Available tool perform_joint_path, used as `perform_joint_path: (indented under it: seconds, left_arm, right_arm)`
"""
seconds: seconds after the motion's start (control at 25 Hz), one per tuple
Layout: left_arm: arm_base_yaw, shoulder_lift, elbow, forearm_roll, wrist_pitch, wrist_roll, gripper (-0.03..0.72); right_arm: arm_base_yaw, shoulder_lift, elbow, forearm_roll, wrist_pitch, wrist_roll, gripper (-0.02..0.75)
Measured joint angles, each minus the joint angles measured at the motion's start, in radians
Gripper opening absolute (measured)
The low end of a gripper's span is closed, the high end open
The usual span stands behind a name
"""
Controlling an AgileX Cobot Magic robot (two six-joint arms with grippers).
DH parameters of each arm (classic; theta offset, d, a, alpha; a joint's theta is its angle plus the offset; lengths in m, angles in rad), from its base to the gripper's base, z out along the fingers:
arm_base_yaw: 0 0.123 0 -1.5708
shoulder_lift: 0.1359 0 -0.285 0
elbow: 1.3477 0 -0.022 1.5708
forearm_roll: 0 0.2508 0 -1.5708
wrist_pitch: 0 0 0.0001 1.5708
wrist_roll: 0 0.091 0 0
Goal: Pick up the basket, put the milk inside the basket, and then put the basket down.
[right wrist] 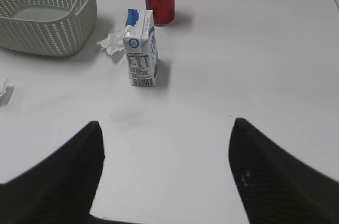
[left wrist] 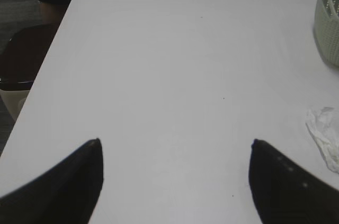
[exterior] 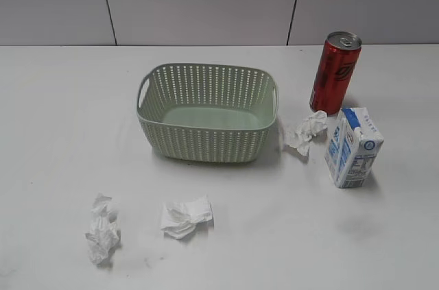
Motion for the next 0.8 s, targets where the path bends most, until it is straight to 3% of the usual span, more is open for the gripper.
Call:
perform_joint_path:
  seconds: [0.6, 0.8]
  left_arm:
    - [0.0, 0.007, -0.002, -0.001, -0.006, 0.0, 0.62]
    - [0.0, 0.146, -0.064, -0.008, -0.124, 0.0, 0.615]
  right_arm:
    - [-0.001, 0.0, 0.0, 0.0, 0.0, -0.001, 0.551]
    - [-0.001, 0.0, 0.0, 0.0, 0.0, -0.001, 0.551]
